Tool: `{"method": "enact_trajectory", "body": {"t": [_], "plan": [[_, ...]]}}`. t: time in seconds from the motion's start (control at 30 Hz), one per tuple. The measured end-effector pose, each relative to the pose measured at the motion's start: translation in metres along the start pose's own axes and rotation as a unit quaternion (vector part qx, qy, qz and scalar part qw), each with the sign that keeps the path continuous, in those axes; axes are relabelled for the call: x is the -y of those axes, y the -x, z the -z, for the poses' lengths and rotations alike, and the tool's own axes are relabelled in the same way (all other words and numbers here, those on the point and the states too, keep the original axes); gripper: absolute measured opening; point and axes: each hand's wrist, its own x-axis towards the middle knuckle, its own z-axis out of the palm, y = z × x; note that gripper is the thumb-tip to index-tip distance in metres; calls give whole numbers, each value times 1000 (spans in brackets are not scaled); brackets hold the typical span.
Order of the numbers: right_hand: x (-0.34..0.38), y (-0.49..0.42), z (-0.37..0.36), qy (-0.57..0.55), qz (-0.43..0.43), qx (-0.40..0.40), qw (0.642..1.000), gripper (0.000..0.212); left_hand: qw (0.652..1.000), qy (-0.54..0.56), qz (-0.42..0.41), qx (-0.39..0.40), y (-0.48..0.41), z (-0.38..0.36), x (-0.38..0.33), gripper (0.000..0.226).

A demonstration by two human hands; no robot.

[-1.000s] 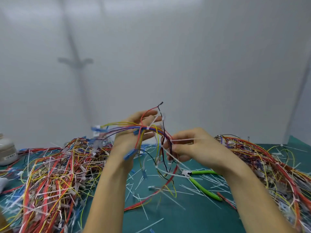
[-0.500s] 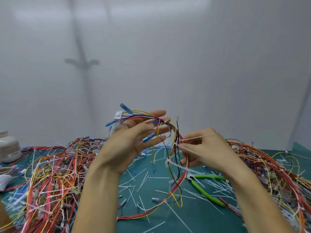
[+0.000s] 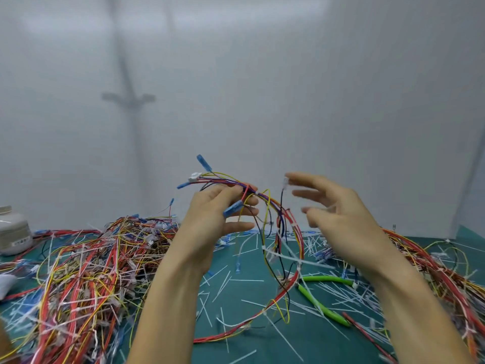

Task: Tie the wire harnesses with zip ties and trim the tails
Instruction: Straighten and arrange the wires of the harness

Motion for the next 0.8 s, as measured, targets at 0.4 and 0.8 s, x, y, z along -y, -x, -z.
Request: {"method": "enact_trajectory", "body": {"t": [0.4,0.8], "plan": [[-1,-2,-23,-22,-16,-32,999,8,991,-114,-63,30,1,-7,5,22],[4,0,-25,-222,-48,-69,972,11,994,-85,-40,52,0,-3,3,18]]}}
